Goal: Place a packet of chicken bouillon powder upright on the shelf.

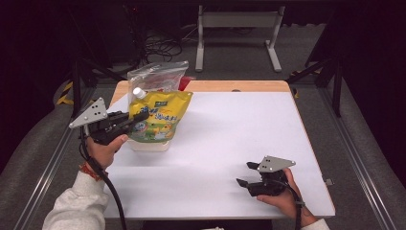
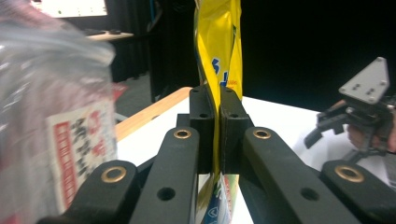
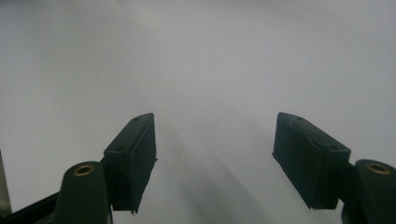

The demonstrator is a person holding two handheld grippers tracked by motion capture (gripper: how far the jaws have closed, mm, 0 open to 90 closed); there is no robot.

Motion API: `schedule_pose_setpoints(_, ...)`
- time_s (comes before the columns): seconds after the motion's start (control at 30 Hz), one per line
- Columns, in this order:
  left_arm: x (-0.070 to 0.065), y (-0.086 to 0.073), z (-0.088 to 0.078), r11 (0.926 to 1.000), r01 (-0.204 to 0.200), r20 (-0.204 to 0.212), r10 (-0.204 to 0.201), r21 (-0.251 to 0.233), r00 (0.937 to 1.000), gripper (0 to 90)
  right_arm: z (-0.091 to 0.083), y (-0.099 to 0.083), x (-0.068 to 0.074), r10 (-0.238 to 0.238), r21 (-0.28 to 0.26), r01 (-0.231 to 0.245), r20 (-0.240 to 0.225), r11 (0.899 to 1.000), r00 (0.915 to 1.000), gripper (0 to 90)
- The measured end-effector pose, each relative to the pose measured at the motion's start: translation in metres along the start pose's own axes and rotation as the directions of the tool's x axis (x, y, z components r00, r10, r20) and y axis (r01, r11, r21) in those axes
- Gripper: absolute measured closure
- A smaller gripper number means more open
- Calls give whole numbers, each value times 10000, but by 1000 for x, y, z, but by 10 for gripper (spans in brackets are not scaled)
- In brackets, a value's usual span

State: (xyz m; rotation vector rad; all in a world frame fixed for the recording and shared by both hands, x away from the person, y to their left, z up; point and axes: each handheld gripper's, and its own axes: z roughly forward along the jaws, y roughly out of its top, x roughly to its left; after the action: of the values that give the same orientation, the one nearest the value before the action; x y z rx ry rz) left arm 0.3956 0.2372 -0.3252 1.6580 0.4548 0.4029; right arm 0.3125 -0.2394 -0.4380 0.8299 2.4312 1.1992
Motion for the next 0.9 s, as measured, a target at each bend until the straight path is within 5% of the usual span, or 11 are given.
schedule_pose_setpoints(0.13, 12, -10, -1, 9989, 421, -165, -424, -203, 9990, 869, 0, -1, -1, 61, 46, -62, 48, 10000, 10000, 296)
schedule_pose_setpoints(0.43, 23, -24, 7, 9984, 558, -452, -560, -67, 9974, 868, 0, -1, 0, 70, 24, -70, -90, 10000, 9999, 295)
schedule_pose_setpoints(0.7, 29, -48, 20, 9957, 498, -590, -453, 777, 9972, 868, 0, 0, 2, 7, -43, -9, -383, 10000, 9993, 287)
schedule_pose_setpoints(0.9, 33, -63, 23, 9935, 780, -581, -733, 832, 9956, 866, 1, 1, 4, -166, 7, 166, -416, 9999, 9990, 288)
